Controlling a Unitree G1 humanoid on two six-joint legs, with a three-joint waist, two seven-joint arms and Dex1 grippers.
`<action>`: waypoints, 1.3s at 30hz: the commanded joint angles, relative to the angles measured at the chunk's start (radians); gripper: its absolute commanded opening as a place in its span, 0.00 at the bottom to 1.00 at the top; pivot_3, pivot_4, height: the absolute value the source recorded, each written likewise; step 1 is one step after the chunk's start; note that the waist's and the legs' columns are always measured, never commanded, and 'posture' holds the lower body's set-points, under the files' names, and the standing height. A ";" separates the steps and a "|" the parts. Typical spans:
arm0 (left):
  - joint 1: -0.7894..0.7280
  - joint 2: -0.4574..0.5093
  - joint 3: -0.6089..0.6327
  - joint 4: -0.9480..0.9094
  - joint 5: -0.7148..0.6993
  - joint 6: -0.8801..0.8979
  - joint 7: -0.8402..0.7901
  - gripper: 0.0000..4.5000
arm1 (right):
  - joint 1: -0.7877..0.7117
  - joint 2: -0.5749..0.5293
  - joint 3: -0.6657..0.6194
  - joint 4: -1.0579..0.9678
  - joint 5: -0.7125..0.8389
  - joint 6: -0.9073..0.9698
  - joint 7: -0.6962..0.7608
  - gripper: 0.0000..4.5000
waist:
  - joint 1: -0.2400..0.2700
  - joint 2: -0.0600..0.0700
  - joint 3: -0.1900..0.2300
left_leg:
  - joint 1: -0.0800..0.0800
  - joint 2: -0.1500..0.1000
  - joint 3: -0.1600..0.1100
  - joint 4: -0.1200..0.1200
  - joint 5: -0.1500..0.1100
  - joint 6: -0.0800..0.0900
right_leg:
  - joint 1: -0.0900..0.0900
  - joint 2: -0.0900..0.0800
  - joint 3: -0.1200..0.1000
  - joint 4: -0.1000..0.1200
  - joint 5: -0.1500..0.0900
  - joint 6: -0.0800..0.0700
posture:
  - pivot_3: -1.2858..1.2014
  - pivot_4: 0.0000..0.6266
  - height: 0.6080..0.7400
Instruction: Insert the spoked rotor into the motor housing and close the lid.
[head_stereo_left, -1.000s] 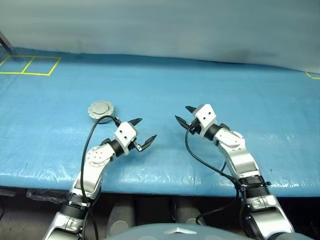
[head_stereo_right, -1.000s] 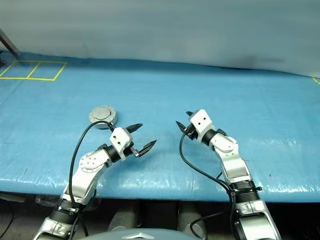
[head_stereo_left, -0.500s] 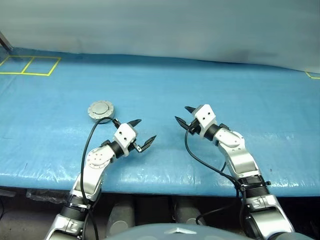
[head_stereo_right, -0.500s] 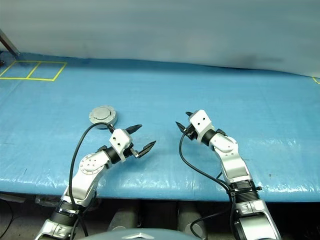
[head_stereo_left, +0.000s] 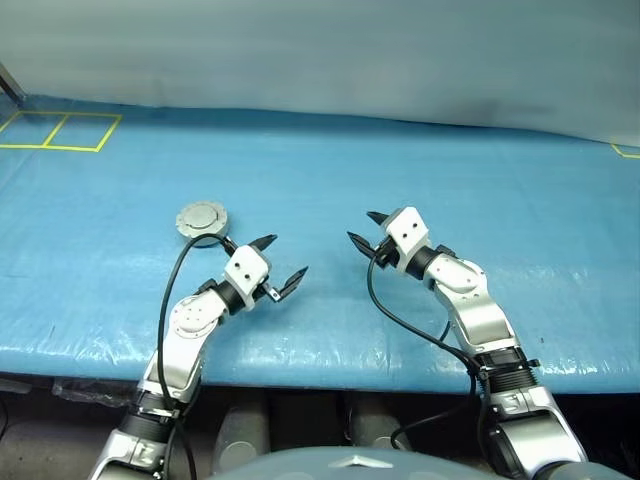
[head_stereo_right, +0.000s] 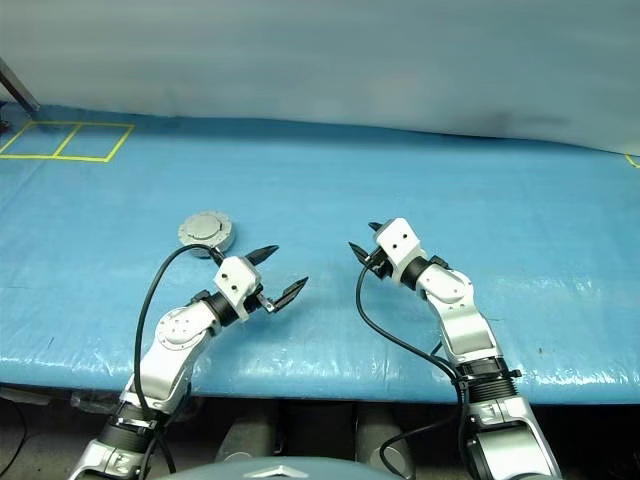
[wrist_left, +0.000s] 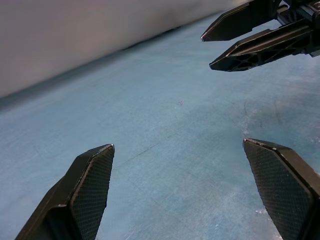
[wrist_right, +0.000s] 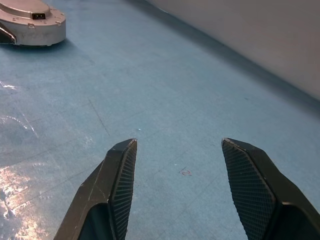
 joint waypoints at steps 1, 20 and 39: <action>-0.007 -0.006 0.005 -0.016 0.001 -0.024 0.006 0.99 | 0.000 -0.006 -0.010 -0.032 0.001 -0.017 -0.001 0.64 | 0.000 0.000 0.000 | 0.000 0.000 0.000 0.000 0.000 0.000 | 0.000 0.000 0.000 0.000 0.000 0.000 | 0.52 0.24 1.00; 0.016 -0.020 0.024 -0.047 -0.021 -0.035 0.032 0.99 | -0.012 -0.007 -0.001 -0.005 -0.006 -0.022 0.006 0.64 | 0.000 0.000 0.000 | 0.000 0.000 0.000 0.000 0.000 0.000 | 0.000 0.000 0.000 0.000 0.000 0.000 | 0.52 0.24 1.00; -0.002 -0.010 0.024 -0.034 -0.024 -0.036 0.029 0.99 | -0.026 -0.005 0.003 0.015 -0.013 -0.037 0.007 0.64 | 0.000 0.000 0.000 | 0.000 0.000 0.000 0.000 0.000 0.000 | 0.000 0.000 0.000 0.000 0.000 0.000 | 0.52 0.24 1.00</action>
